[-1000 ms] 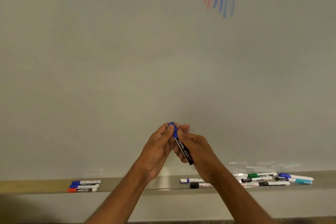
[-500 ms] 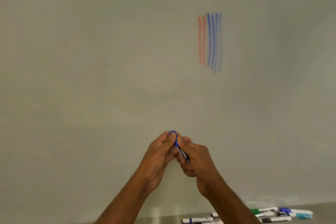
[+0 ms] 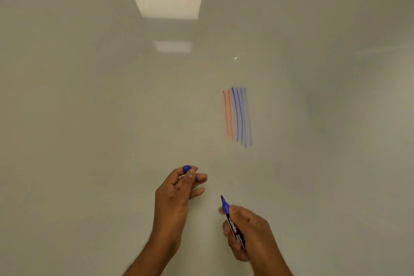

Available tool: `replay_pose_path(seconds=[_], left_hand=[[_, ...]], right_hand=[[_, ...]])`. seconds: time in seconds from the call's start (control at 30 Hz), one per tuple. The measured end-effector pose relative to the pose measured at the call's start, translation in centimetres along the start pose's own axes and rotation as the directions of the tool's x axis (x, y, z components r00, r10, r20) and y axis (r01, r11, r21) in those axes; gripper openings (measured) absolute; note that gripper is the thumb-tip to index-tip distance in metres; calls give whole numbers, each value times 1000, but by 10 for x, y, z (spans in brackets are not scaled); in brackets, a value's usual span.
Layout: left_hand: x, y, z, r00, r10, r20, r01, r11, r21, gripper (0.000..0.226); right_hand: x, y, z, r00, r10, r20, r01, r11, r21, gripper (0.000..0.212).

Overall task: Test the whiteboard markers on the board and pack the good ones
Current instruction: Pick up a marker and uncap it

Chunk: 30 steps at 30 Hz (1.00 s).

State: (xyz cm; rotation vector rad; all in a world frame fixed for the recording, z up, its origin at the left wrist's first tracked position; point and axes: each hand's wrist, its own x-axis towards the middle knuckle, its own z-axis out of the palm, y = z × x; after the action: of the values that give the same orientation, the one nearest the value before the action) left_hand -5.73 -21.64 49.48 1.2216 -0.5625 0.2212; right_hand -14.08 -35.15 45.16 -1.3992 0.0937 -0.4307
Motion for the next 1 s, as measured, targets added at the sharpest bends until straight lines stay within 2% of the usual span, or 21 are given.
replay_pose_path(seconds=[0.07,0.13,0.23,0.3,0.33,0.4,0.47,0.57,0.7,0.8,0.9,1.0], left_hand=[[11,7,6,993,118,-24,-117,992,54,19],[23,12,11,972,235,-20,-230,965,125,19],[44,11,19,925,380,16,-370,890,266,28],[63,8,23,890,455,38,-436,823,363,42],[72,7,25,869,491,57,-470,785,404,46],[91,7,30,814,570,114,-552,695,461,42],[107,7,35,745,645,169,-633,604,484,29],[128,6,42,671,704,233,-701,500,509,20],[146,5,51,591,768,245,-737,390,553,26],[154,1,56,521,824,223,-737,302,605,29],[158,-2,58,466,856,226,-727,224,649,32],[159,-3,57,452,866,214,-722,214,658,34]], right_hand=[[8,-23,-7,988,-156,-21,157,986,51,23],[16,-45,-16,968,-245,-60,252,952,174,25],[28,-76,-29,966,-259,1,227,847,480,21],[36,-89,-39,958,-282,50,195,769,609,47],[39,-93,-44,948,-314,55,218,763,608,51],[44,-101,-47,929,-370,18,303,787,537,40],[50,-108,-48,903,-426,-54,415,834,363,35],[55,-118,-45,830,-540,-141,555,826,104,47],[70,-127,-43,732,-638,-238,617,770,-163,29],[85,-134,-44,668,-707,-234,660,707,-253,8],[100,-143,-45,576,-789,-213,719,613,-327,4],[115,-150,-46,519,-833,-191,742,551,-382,4]])
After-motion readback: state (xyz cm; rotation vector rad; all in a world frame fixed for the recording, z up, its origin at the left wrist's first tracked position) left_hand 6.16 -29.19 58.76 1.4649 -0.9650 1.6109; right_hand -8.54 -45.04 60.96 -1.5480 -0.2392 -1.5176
